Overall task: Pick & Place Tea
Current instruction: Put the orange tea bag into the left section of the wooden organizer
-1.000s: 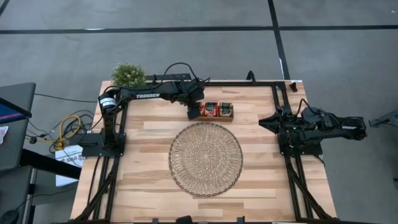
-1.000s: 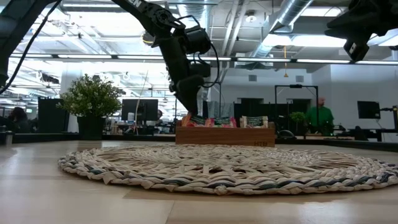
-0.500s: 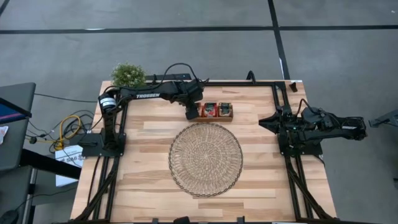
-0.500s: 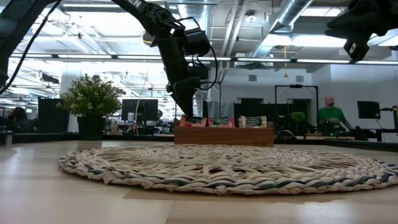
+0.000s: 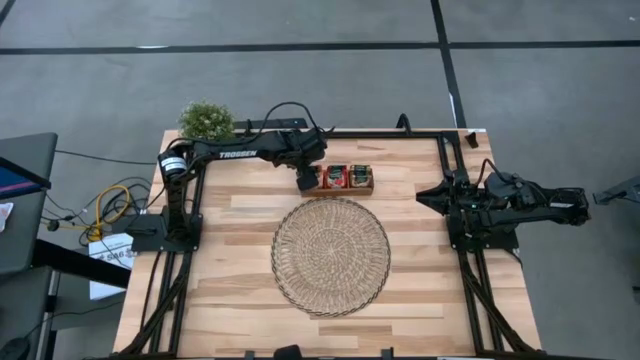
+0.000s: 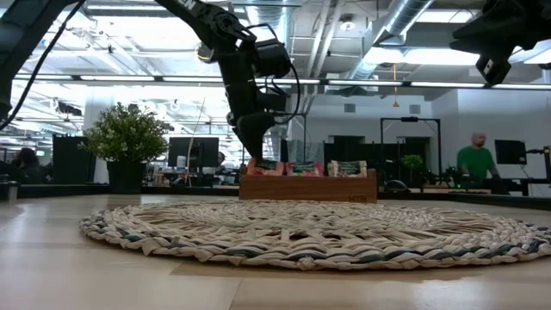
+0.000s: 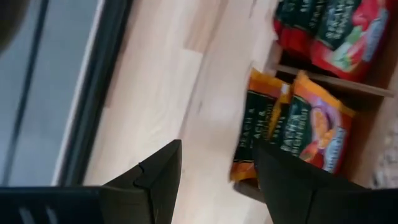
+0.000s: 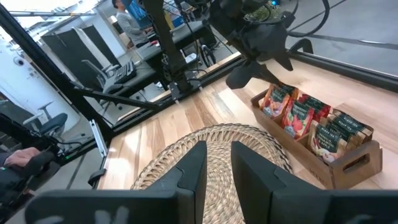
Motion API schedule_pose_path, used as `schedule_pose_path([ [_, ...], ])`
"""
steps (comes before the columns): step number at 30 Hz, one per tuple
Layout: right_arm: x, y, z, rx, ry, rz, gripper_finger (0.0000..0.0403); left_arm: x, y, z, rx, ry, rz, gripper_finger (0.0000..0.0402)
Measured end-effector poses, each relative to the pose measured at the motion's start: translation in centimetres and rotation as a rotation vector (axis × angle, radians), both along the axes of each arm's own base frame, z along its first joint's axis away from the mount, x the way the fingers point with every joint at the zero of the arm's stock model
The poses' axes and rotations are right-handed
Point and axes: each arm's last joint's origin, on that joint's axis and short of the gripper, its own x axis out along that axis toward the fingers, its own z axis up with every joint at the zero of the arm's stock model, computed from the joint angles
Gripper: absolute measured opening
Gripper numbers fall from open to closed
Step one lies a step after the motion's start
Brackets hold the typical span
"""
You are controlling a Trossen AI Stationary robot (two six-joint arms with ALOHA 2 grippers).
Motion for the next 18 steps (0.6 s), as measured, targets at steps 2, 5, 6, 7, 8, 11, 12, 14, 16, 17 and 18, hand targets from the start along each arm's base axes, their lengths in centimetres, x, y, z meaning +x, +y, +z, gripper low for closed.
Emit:
schedule_pose_path([
  [2,0.0,0.0,0.0,0.0,0.0,0.0,0.0065,-0.1,0.1,0.1,0.03,0.012,0.013,0.0191],
  [5,0.0,0.0,0.0,0.0,0.0,0.0,0.0065,-0.3,0.1,0.7,0.073,0.019,0.028,0.0191],
  [6,0.0,0.0,0.0,0.0,-0.001,0.0,0.0065,-0.4,0.1,1.0,0.081,0.014,0.028,0.0191],
  [7,0.0,0.0,0.0,-0.001,0.0,-0.001,0.0065,-0.6,0.0,1.5,0.088,0.007,0.025,0.0191],
  [8,0.0,0.0,0.0,-0.001,0.0,-0.001,0.0065,-0.7,0.0,1.8,0.093,0.001,0.02,0.0191],
  [11,0.0,0.0,0.0,-0.001,0.0,-0.002,0.0065,-0.8,-0.2,2.7,0.077,-0.044,-0.003,0.0191],
  [12,0.0,0.0,0.0,-0.001,-0.001,-0.004,0.0065,-0.7,-0.3,2.8,0.05,-0.066,-0.023,0.0191],
  [14,0.0,0.0,0.0,-0.002,-0.001,-0.007,0.0065,-0.6,-0.5,2.8,-0.021,-0.093,-0.085,0.0191],
  [16,0.0,0.0,0.0,-0.002,-0.002,-0.007,0.0065,-0.5,-0.7,2.7,-0.063,-0.104,-0.15,0.0191],
  [17,0.0,0.0,0.1,-0.001,-0.005,-0.006,0.0065,-0.4,-0.9,2.6,-0.068,-0.102,-0.174,0.0191],
  [18,0.0,0.0,0.1,-0.001,-0.006,-0.007,0.0065,-0.3,-1.0,2.6,-0.069,-0.098,-0.19,0.0191],
])
